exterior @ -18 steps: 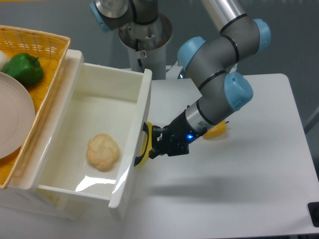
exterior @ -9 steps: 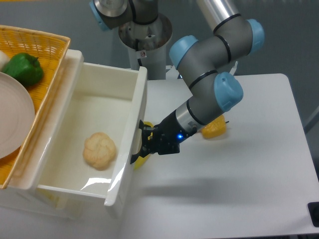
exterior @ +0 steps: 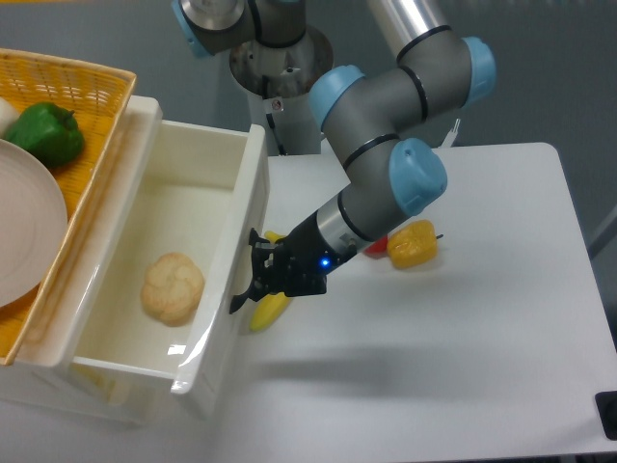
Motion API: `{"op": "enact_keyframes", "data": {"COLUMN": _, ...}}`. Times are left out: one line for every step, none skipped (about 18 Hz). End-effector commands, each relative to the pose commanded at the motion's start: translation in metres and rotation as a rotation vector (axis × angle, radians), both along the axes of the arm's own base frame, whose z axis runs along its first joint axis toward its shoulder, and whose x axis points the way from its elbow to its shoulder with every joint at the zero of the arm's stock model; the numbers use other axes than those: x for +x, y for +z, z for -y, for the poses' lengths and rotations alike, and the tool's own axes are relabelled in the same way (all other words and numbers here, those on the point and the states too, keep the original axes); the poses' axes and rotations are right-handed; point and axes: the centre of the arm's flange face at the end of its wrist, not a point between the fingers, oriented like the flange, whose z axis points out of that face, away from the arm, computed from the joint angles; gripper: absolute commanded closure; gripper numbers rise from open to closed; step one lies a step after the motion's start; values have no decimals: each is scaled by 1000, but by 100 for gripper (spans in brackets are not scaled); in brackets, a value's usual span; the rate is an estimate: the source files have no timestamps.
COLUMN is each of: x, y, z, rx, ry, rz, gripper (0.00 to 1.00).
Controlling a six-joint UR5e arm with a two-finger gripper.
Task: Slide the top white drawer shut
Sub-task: 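Push the white drawer front inward into the cabinet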
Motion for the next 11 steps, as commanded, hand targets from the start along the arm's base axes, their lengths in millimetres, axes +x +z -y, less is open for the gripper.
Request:
{"op": "enact_keyframes", "data": {"x": 3, "y": 0, "z": -2, "rx": -3, "ry": -1, "rz": 2, "gripper": 87}}
{"op": "enact_keyframes", "data": {"x": 7, "y": 0, "z": -4, "rx": -7, "ry": -3, "rz": 5, "gripper": 87}}
{"op": "enact_keyframes", "data": {"x": 11, "y": -1, "z": -7, "rx": -7, "ry": -10, "rz": 6, "gripper": 87}}
{"op": "enact_keyframes", "data": {"x": 14, "y": -1, "z": -9, "rx": -12, "ry": -10, "rz": 10, "gripper": 87}}
{"op": "enact_keyframes", "data": {"x": 19, "y": 0, "z": -10, "rx": -17, "ry": -11, "rz": 14, "gripper": 87}}
{"op": "enact_keyframes", "data": {"x": 27, "y": 3, "z": -9, "rx": -15, "ry": -19, "rz": 11, "gripper": 87}}
{"op": "enact_keyframes", "data": {"x": 33, "y": 7, "z": -9, "rx": -12, "ry": -24, "rz": 7, "gripper": 87}}
{"op": "enact_keyframes", "data": {"x": 37, "y": 7, "z": -9, "rx": -13, "ry": -28, "rz": 8, "gripper": 87}}
{"op": "enact_keyframes", "data": {"x": 42, "y": 6, "z": -12, "rx": -15, "ry": -36, "rz": 11, "gripper": 86}}
{"op": "enact_keyframes", "data": {"x": 47, "y": 6, "z": -14, "rx": -16, "ry": -43, "rz": 12, "gripper": 86}}
{"op": "enact_keyframes", "data": {"x": 49, "y": 5, "z": -14, "rx": -23, "ry": -42, "rz": 16, "gripper": 86}}
